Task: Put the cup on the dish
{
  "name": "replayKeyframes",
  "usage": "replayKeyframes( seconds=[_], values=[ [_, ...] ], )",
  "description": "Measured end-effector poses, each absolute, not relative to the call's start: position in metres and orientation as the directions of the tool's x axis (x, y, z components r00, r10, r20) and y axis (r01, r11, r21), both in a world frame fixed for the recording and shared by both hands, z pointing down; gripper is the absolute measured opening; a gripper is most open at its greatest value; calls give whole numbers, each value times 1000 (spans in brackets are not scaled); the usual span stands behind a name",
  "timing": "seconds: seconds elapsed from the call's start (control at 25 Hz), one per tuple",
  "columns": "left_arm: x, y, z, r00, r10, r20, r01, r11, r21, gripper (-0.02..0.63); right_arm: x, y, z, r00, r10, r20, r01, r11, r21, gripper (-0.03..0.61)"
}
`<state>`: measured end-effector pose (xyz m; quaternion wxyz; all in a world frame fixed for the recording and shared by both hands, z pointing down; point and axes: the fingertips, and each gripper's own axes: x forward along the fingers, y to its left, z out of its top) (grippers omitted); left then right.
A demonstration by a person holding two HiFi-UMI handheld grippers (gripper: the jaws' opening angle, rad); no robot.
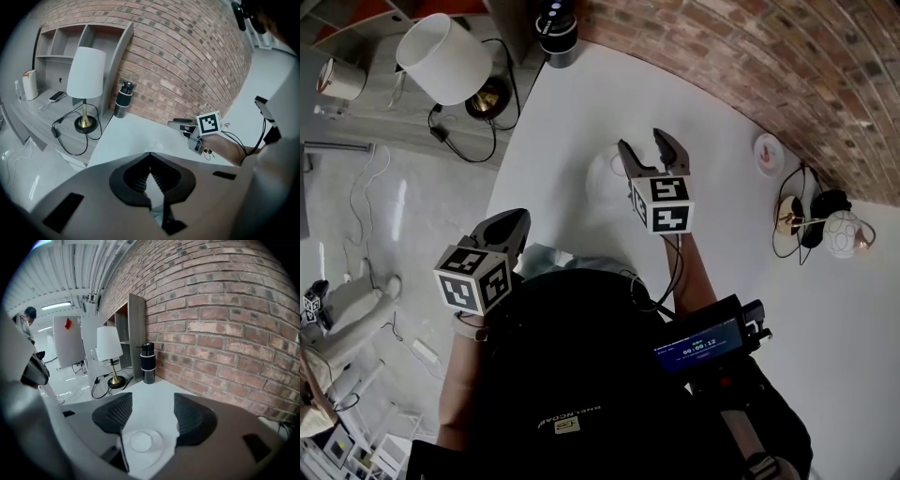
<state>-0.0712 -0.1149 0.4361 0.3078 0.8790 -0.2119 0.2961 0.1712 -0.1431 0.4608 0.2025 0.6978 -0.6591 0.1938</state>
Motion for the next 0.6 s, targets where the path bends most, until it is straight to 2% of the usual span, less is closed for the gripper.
replayKeyframes(
  seconds=[0.6],
  values=[
    [-6, -116, 416, 812, 14, 583, -304, -844, 443, 6, 175, -93, 405, 142, -847, 512, -977, -203, -65, 268]
  ],
)
